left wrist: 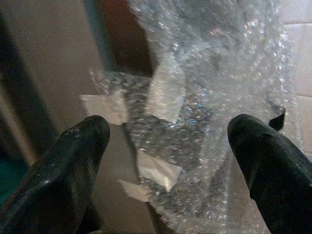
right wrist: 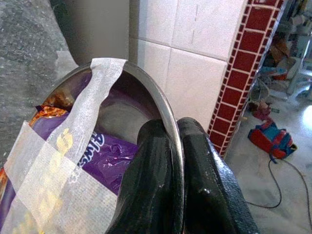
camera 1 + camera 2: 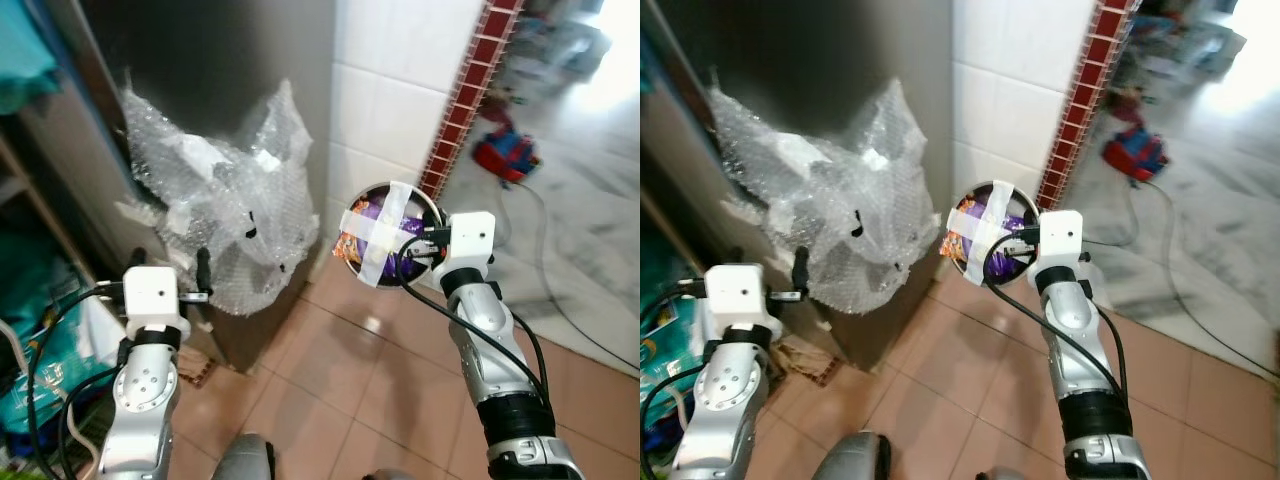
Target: Restocking fridge
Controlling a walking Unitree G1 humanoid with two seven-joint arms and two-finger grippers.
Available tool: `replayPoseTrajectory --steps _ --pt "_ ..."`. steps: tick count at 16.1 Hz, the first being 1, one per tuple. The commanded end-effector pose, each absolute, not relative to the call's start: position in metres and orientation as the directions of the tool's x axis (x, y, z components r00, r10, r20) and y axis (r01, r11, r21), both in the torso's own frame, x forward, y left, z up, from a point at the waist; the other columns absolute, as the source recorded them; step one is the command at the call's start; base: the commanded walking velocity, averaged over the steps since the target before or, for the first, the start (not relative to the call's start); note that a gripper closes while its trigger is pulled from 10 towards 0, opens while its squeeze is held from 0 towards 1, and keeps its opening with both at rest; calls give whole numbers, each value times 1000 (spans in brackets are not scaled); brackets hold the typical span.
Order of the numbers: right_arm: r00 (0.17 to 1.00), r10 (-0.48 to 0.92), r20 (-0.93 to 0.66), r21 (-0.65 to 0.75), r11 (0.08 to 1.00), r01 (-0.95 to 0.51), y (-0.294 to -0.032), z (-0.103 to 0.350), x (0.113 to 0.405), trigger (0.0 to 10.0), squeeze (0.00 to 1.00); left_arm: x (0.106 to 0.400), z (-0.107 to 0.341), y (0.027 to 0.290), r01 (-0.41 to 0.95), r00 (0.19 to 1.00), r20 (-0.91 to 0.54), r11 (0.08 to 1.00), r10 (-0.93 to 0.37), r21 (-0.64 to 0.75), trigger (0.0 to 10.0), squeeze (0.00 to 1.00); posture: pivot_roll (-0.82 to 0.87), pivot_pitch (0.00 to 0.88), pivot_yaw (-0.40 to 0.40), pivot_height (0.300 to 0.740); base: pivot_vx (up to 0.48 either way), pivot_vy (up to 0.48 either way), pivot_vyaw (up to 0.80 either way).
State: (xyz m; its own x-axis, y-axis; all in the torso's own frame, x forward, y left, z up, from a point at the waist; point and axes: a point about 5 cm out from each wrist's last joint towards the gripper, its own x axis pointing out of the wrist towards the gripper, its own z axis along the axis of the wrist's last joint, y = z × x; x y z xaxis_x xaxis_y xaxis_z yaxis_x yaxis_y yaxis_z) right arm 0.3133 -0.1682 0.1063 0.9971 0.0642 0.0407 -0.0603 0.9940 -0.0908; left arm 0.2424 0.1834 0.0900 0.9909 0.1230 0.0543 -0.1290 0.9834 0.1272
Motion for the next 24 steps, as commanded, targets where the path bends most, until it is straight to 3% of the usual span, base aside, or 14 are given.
replayPoseTrajectory --steps 1,6,13,24 --pt "997 48 59 -84 996 -43 -174 110 312 10000 0 242 90 182 -125 992 40 986 121 115 10000 0 101 38 -37 740 0 0 0" --pt "999 22 32 -39 999 -21 -176 105 308 10000 0 241 88 182 -98 995 16 990 96 99 10000 0 96 52 -29 740 0 362 0" --pt "1000 10 17 -39 999 -10 -176 101 305 10000 0 240 88 182 -73 997 -1 992 74 103 10000 0 100 71 -24 740 0 430 -435" --pt "1000 13 9 -43 999 -12 -174 99 307 10000 0 241 89 181 -40 999 3 993 40 111 10000 0 107 61 -26 740 0 0 0"
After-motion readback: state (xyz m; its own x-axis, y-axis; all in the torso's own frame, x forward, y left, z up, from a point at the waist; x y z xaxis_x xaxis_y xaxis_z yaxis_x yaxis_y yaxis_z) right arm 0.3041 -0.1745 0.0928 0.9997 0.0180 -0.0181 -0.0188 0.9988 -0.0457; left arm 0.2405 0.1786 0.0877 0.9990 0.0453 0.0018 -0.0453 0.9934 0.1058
